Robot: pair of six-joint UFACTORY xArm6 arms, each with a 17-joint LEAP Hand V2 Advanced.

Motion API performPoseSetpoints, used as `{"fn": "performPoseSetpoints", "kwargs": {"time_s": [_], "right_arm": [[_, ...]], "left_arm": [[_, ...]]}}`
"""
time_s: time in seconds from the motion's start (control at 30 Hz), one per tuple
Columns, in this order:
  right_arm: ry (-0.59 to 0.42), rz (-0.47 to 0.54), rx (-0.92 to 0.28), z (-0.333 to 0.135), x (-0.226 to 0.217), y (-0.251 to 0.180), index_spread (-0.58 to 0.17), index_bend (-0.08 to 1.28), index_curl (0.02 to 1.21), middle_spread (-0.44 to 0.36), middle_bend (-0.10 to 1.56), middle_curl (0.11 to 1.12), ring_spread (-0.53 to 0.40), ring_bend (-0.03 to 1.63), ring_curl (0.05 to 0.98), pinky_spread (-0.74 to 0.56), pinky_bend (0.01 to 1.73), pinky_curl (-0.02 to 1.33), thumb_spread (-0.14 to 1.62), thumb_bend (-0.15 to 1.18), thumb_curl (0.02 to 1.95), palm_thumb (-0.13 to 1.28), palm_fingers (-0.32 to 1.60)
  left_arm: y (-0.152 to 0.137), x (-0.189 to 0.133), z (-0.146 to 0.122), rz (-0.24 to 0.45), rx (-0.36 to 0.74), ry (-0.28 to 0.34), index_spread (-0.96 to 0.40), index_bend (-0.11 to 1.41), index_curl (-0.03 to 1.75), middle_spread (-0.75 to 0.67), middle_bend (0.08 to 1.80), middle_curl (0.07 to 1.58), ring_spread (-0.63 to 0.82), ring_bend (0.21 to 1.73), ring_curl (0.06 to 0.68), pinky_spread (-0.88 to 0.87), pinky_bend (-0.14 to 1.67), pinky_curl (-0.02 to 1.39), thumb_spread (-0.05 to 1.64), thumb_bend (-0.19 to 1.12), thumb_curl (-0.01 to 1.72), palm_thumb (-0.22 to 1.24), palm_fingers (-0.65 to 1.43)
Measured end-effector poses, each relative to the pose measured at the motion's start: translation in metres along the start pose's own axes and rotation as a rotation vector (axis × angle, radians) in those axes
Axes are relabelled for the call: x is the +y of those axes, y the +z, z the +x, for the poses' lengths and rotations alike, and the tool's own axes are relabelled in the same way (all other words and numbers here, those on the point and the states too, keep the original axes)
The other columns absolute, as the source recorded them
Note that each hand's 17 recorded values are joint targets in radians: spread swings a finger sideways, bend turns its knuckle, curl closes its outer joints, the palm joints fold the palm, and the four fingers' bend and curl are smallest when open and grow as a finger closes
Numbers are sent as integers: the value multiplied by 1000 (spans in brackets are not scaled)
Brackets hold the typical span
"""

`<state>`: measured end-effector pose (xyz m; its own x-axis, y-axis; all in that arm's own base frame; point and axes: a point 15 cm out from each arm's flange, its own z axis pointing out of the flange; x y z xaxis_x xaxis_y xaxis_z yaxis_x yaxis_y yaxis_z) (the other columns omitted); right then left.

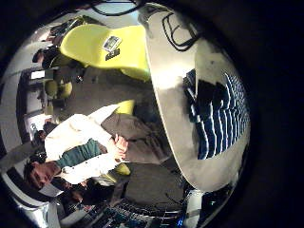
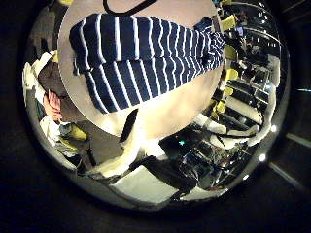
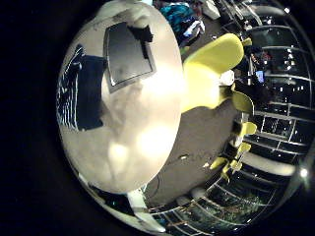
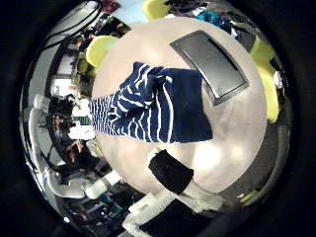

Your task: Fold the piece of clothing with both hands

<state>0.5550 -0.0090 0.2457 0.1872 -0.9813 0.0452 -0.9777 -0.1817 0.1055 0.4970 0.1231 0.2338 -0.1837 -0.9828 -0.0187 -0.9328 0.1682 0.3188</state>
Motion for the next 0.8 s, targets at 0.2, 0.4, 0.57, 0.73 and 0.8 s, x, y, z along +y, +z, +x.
{"fn": "performPoseSetpoints", "kwargs": {"time_s": [0.2, 0.4, 0.57, 0.73, 0.8], "right_arm": [[-93, -147, -10, -30, 8, 50, -391, 162, 364, -167, 339, 369, 45, 656, 302, 438, 652, 446, 1089, -26, 319, 391, 62], [-150, -217, 5, -47, 16, 67, -387, 156, 330, -128, 315, 360, 52, 622, 282, 426, 625, 411, 1048, -24, 319, 407, 70], [-184, -268, 46, -52, 18, 86, -378, 171, 319, -96, 306, 356, 45, 616, 269, 415, 600, 382, 1035, -12, 330, 459, 143], [-219, -298, 89, -60, 21, 91, -361, 161, 307, -184, 323, 359, -54, 734, 286, 351, 609, 363, 1028, -2, 371, 593, 341], [-219, -321, 93, -59, 27, 92, -358, 183, 312, -201, 357, 370, -97, 774, 296, 297, 596, 356, 1029, 0, 385, 630, 427]], "left_arm": [[9, 7, 13, -3, 48, 21, -95, 183, 565, 135, 186, 518, -35, 918, 367, -99, 639, 641, 1089, -23, 344, 383, 53], [15, 14, 14, -2, 55, 26, -94, 179, 517, 132, 183, 473, -17, 885, 347, -43, 599, 611, 1094, -24, 336, 380, 79], [13, 15, 15, 2, 53, 30, -93, 179, 482, 130, 185, 441, -11, 862, 333, -18, 566, 584, 1095, -21, 332, 382, 104], [11, 20, 18, 3, 52, 33, -88, 178, 456, 129, 184, 415, -9, 854, 327, -8, 541, 563, 1094, -23, 329, 385, 120], [12, 22, 22, 0, 53, 38, -88, 177, 447, 129, 185, 408, -8, 850, 325, -6, 536, 557, 1094, -23, 328, 386, 126]]}}
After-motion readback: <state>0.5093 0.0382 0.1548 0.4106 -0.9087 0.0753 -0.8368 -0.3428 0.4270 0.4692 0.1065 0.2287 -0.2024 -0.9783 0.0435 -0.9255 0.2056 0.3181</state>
